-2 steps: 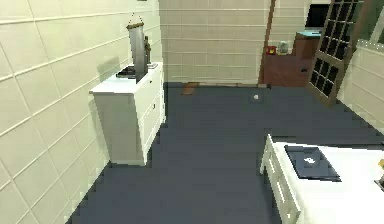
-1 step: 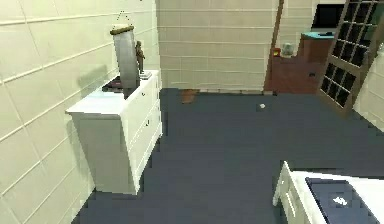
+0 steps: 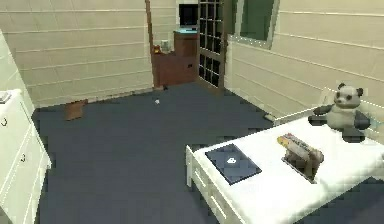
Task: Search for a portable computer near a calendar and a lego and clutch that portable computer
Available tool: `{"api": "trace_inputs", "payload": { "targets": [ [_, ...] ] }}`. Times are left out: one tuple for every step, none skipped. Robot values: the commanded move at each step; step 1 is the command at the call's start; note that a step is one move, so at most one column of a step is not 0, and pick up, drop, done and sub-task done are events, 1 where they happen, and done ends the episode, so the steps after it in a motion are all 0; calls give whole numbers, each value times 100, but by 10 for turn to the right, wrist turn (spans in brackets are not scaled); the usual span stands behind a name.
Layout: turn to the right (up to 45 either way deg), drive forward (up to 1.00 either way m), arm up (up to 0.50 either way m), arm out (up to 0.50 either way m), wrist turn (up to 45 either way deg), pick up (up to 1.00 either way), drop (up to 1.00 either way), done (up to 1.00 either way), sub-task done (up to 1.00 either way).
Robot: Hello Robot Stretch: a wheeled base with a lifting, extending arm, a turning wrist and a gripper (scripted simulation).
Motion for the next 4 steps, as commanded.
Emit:
{"api": "trace_inputs", "payload": {
  "targets": [
    [0,45,0,0,0,0,0,0,0],
    [-450,0,0,0,0,0,0,0,0],
    [-180,0,0,0,0,0,0,0,0],
    [0,0,46,0,0,0,0,0,0]
  ]
}}
